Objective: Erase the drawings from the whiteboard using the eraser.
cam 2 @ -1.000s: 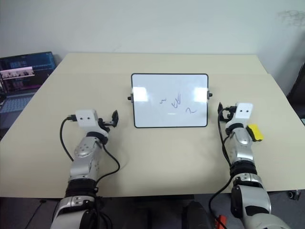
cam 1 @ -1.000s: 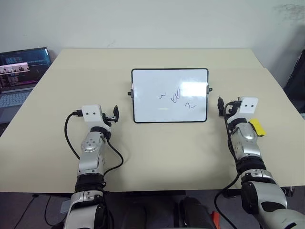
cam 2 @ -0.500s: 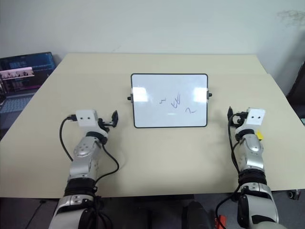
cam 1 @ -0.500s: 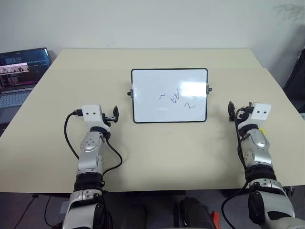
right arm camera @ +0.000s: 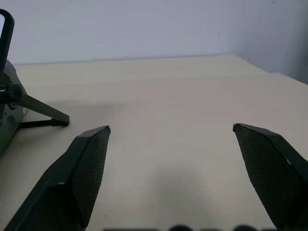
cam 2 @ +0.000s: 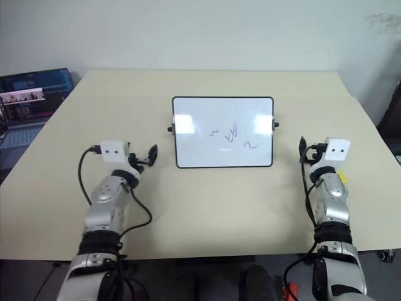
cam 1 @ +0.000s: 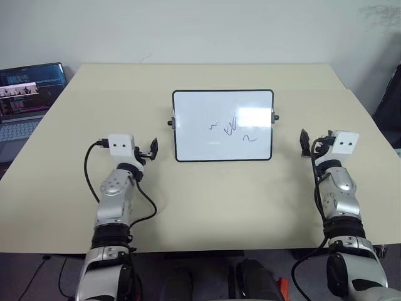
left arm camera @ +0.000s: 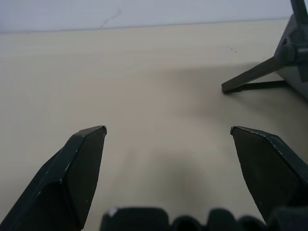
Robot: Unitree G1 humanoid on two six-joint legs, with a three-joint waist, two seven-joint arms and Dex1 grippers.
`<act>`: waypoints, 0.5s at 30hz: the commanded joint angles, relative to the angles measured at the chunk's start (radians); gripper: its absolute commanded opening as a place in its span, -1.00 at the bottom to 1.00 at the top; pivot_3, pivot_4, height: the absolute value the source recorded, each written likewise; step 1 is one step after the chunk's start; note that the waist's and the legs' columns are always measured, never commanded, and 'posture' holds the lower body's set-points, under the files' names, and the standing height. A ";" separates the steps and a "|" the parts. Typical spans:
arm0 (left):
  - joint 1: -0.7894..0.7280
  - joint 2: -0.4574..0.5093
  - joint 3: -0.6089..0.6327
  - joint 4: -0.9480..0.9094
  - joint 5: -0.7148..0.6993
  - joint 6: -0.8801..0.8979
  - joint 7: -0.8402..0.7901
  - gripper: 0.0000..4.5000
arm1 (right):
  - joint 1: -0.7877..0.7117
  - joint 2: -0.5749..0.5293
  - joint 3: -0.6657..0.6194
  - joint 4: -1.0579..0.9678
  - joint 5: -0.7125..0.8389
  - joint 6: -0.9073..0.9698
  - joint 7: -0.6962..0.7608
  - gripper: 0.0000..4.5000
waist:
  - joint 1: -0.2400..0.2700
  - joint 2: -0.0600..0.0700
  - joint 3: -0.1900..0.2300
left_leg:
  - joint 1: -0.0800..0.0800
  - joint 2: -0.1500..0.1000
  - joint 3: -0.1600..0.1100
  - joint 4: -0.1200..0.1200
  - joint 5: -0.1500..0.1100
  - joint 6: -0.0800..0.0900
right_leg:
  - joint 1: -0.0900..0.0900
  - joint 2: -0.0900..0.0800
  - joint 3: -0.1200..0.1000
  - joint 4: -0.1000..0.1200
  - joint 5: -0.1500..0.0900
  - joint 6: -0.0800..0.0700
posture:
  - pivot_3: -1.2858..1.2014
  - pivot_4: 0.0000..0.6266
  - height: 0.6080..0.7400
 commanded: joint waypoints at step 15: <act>-0.156 0.118 -0.268 -0.291 -0.176 0.349 -0.546 1.00 | 0.092 -0.378 -0.076 -0.436 0.188 0.717 0.208 0.99 | 0.005 0.000 0.001 | -0.001 0.000 0.000 0.000 0.000 0.000 | 0.000 0.000 0.000 -0.001 0.000 0.000 | 0.03 -0.52 1.00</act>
